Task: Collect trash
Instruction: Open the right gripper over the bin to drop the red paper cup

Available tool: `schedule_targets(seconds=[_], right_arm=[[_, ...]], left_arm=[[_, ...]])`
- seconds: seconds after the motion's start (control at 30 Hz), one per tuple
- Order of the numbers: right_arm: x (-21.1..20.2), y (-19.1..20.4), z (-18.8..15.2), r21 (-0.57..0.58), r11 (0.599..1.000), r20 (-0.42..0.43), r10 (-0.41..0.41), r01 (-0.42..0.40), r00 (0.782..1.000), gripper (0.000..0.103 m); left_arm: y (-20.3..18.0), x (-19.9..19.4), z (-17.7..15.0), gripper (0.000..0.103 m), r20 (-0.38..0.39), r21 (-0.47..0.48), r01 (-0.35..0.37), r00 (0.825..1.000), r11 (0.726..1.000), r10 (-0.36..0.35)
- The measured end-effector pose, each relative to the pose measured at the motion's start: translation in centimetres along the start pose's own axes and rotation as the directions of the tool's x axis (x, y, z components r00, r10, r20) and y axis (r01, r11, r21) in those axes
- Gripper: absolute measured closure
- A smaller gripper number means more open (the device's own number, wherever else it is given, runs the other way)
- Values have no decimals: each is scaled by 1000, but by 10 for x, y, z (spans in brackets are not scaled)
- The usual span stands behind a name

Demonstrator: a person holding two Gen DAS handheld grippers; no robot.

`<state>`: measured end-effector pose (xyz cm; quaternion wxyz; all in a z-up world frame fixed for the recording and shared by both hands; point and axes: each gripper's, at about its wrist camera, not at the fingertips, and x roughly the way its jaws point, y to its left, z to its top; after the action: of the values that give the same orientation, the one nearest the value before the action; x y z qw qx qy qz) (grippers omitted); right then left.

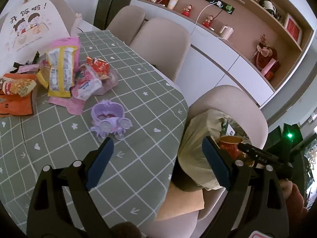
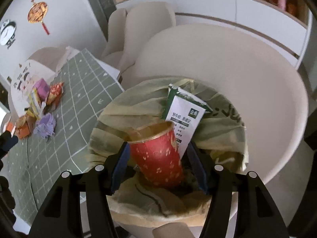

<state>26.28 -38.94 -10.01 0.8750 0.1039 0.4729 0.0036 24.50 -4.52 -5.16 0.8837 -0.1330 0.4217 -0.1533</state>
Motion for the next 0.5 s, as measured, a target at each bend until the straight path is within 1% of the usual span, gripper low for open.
schedule_targets(seconds=[0.17, 0.3, 0.37, 0.43, 0.5], right_arm=[[-27, 15, 0, 23, 1000, 78, 9, -11, 997, 46], [-47, 52, 3, -13, 999, 183, 54, -52, 982, 46], [-52, 69, 6, -41, 997, 196, 70, -63, 978, 46], [-55, 96, 7, -96, 994, 204, 65, -46, 977, 46], [-55, 121, 8, -136, 989, 207, 78, -50, 975, 46]], left_arm=[[27, -12, 5, 17, 20, -5, -2, 1000, 1000, 2], [63, -28, 11, 16, 48, -19, -39, 998, 999, 39], [81, -35, 12, 16, 66, -22, -67, 996, 998, 68], [109, -43, 14, 16, 78, -38, -97, 992, 995, 100], [137, -50, 17, 16, 86, -62, -122, 988, 991, 127]])
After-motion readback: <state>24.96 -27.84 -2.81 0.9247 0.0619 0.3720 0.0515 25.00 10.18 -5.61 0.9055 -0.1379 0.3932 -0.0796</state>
